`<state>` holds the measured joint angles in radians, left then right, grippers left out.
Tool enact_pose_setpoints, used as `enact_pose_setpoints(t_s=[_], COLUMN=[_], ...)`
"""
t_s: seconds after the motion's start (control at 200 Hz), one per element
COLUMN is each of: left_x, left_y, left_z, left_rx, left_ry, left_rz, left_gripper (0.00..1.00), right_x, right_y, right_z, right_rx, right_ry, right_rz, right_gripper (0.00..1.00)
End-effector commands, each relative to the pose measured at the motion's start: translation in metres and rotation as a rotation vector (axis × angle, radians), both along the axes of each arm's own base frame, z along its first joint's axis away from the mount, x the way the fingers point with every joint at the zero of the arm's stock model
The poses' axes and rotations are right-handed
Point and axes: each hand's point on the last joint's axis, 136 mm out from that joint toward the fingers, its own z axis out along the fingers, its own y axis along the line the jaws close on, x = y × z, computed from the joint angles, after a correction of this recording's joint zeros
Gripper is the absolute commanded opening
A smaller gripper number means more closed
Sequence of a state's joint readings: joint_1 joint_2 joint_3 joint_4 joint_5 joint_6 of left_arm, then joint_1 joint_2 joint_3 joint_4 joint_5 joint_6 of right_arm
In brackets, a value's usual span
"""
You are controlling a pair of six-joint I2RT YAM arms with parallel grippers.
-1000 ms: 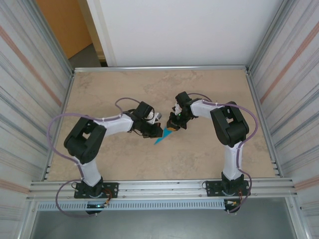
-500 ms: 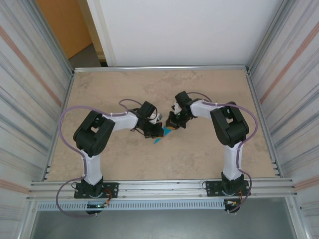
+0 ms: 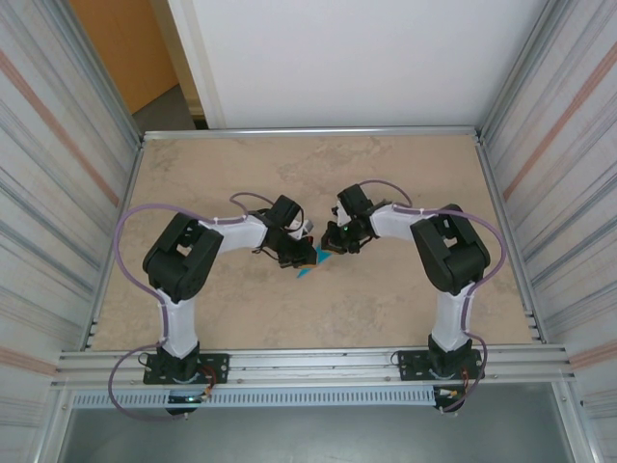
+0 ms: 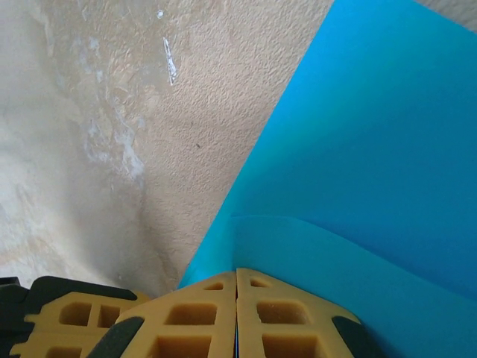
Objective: Fold a paper plane with a square sheet of paper (pick it up from the middle)
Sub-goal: Fold the wing for the fifth time at the center of the table.
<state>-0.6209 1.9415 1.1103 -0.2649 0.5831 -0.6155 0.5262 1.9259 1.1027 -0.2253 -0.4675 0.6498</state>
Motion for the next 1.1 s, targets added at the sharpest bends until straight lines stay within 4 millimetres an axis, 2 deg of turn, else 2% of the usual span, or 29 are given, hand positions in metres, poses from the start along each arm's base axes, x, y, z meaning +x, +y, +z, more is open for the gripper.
enact_pose_setpoints(t_s=[0.0,0.215,0.526,0.712,0.787,0.887,0.952,1.097], left_x=[-0.024,-0.034,-0.056,-0.053,-0.045,-0.031,-0.019,0.006], left_y=[0.026,0.034,0.050,0.047,0.039,0.022,0.010,-0.009], left_z=[-0.034,-0.042,-0.057,-0.054,-0.045,-0.024,-0.003,0.058], left_rx=[0.116,0.119,0.120,0.099,0.065,0.003,-0.047,-0.142], left_ry=[0.133,0.168,0.235,0.227,0.204,0.154,0.113,-0.008], left_rz=[0.037,0.049,0.074,0.068,0.058,0.032,0.018,0.012], left_gripper=[0.00,0.00,0.00,0.00,0.00,0.00,0.01,0.12], right_x=[-0.002,0.009,0.035,0.051,0.055,0.059,0.060,0.056], right_y=[-0.010,-0.030,-0.069,-0.099,-0.106,-0.111,-0.113,-0.116], right_z=[-0.008,-0.018,-0.017,-0.015,-0.011,0.002,0.014,0.051], right_rx=[-0.033,-0.003,0.079,0.059,0.051,0.039,0.032,0.015], right_ry=[-0.024,-0.067,-0.114,-0.113,-0.114,-0.141,-0.162,-0.210], right_rz=[-0.020,-0.073,-0.180,-0.266,-0.285,-0.291,-0.297,-0.314], right_gripper=[0.07,0.07,0.08,0.10,0.11,0.12,0.14,0.20])
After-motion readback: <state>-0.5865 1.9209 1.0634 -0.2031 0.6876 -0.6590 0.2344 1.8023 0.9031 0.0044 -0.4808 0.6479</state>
